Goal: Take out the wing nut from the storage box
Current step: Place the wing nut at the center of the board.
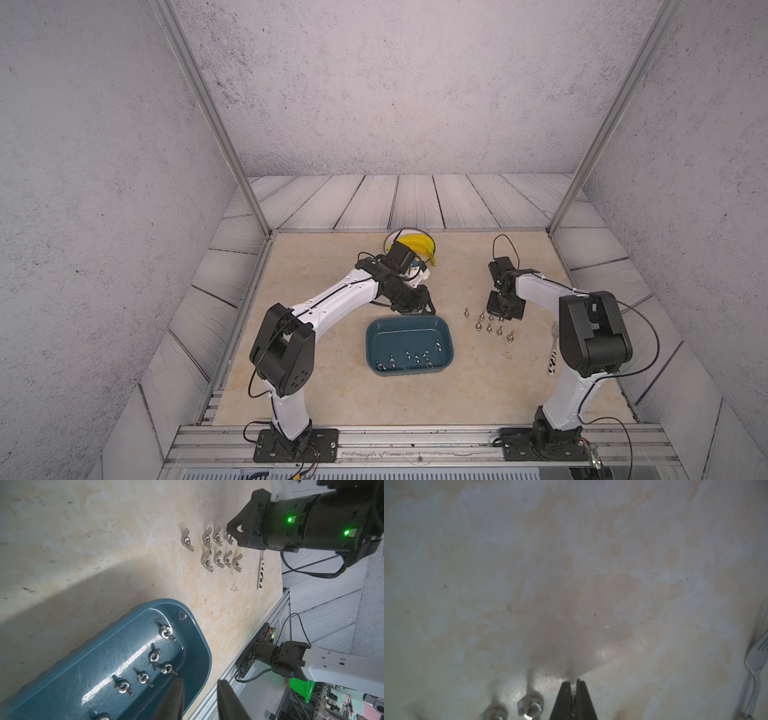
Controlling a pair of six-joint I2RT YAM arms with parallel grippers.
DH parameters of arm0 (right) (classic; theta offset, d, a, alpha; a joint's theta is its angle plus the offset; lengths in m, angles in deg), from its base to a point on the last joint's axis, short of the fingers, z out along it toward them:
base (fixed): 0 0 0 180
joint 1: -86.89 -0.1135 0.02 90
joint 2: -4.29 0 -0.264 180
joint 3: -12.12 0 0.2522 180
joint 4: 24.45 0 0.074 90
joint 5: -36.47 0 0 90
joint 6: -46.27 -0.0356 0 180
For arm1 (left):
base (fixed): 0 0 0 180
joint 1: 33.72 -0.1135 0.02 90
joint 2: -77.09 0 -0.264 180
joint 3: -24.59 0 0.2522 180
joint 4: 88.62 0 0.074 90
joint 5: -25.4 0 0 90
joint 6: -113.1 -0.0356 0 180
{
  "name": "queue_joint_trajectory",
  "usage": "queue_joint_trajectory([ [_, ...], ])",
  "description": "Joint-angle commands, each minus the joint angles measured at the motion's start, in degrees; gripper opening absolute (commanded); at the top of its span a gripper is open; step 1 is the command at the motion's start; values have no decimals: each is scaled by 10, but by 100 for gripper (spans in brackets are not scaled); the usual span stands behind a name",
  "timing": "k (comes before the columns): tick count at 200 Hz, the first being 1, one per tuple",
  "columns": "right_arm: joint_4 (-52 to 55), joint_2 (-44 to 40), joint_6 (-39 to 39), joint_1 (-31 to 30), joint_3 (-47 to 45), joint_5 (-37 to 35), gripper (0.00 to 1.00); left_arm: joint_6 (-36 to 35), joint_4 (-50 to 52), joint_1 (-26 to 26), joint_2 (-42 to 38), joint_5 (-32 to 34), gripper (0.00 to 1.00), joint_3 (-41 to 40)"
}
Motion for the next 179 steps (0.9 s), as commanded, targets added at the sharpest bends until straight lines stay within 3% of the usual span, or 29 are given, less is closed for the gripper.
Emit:
queue_joint_trajectory([
  [1, -2, 11, -5, 4, 5, 1, 0, -16, 14, -3, 10, -8, 34, 15],
  [57, -7, 18, -4, 5, -3, 4, 0, -20, 16, -7, 19, -15, 34, 23],
  [120, 6, 6, -2, 6, -5, 1, 17, -22, 18, -11, 23, -19, 34, 24],
  [179, 18, -44, 6, 6, -3, -3, 21, -21, 20, -24, 12, -18, 34, 15],
])
